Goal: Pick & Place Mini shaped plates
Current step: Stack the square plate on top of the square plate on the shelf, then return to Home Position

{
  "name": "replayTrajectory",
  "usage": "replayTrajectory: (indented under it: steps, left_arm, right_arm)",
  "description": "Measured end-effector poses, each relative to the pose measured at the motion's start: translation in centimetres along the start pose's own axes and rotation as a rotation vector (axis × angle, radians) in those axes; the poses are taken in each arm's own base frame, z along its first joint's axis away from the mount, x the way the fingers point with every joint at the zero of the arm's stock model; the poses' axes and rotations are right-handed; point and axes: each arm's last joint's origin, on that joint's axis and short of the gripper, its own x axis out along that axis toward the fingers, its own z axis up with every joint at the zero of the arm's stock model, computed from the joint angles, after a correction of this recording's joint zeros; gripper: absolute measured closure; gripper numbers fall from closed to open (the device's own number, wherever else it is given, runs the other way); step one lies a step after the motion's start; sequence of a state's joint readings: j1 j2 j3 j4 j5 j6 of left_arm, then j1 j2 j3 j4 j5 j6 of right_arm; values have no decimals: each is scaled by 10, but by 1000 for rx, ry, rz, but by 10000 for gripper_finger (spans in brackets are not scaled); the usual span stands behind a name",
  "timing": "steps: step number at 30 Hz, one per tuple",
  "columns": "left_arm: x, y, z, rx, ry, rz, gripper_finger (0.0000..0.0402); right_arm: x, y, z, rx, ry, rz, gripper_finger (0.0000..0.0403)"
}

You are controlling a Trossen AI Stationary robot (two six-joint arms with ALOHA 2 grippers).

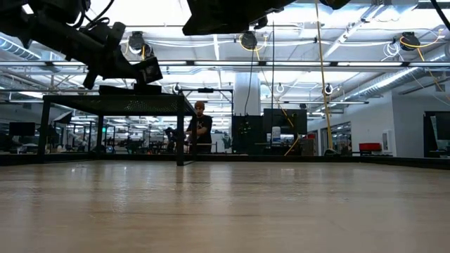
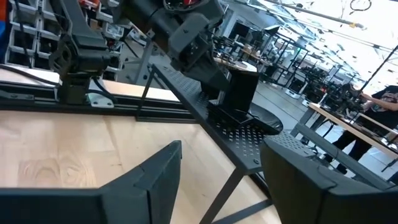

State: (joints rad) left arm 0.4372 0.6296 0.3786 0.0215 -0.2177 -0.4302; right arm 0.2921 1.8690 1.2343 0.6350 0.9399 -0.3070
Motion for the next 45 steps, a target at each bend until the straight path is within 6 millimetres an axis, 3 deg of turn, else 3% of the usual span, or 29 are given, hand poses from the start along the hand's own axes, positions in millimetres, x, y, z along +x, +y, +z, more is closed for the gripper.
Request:
replayTrajectory:
  steps: [5, 18, 25, 29, 32, 35, 38, 42, 45]
  left_arm:
    - [0, -1, 2, 22, 10, -68, 352]
    - [-2, 0, 6, 42, -42, 0, 231]
    - [-15, -12, 28, 123, -28, -52, 198]
    - [-38, -26, 55, 46, -24, -213, 199]
    - [-63, -35, 75, 3, 10, -410, 198]
    - [-89, -39, 83, 116, 31, -620, 198]
    - [-108, -34, 75, 257, 63, -741, 201]
    - [-111, -21, 56, 305, 78, -663, 199]
    - [-98, -14, 31, 309, 61, -658, 198]
  right_arm:
    - [1, -1, 0, 0, 1, -4, 195]
    - [1, -1, -1, -2, 8, -2, 195]
    - [1, -1, -2, -5, 10, -1, 195]
    - [-3, 2, 0, 1, 5, 5, 195]
    - [-24, 8, 9, -60, 10, -34, 195]
    - [-56, 11, 25, -221, 35, -143, 195]
    - [-88, 5, 47, -260, 60, -237, 195]
    - [-125, -15, 71, -296, 111, -290, 195]
    - [-139, -28, 62, -211, 64, -240, 195]
